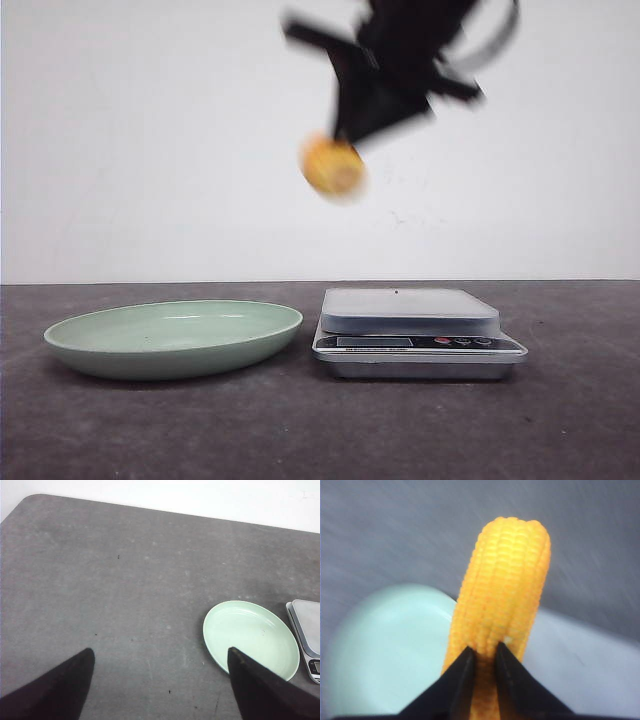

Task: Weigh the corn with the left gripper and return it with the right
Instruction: 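Lift the corn off the scale with the right gripper toward the plate, then lower the corn onto the green plate and open the right gripper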

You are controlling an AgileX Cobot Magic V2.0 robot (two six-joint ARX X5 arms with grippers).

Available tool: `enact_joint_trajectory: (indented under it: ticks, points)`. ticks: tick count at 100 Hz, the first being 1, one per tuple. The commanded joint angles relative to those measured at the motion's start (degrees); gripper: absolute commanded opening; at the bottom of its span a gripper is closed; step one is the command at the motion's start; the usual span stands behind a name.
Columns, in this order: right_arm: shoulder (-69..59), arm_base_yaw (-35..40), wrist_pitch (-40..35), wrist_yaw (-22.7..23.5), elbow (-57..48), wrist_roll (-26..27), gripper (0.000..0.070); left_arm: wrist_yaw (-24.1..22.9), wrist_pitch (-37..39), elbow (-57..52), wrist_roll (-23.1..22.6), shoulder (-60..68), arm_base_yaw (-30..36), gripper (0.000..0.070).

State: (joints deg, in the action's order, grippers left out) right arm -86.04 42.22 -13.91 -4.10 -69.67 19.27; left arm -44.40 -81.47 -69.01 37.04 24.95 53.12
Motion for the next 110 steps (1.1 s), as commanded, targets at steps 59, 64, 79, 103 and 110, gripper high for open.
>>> enact_joint_trajectory:
  ticks: [59,64,79,103,110]
  points:
    - [-20.92,11.61,5.35,-1.14,-8.41,5.51,0.0000,-0.42,0.48,-0.68,0.85,0.02,0.52,0.0512]
    - [-22.51,11.54,5.31,-1.55,-8.41,5.53,0.0000,-0.42,0.28,-0.68,0.83,0.02,0.52,0.0512]
    - [-25.79,11.21,5.60,-2.91,-8.41,5.57,0.0022,-0.39,0.22,-0.68,0.79,0.02,0.52,0.0512]
    - [-25.33,10.38,7.21,-4.96,-8.55,3.30,0.0495,-0.39,0.07,-0.68,0.68,0.04,0.52,0.0512]
    - [-23.39,9.33,4.90,-4.94,-9.18,2.32,0.0493,-0.37,0.04,-0.68,0.02,0.02,0.52,0.0512]
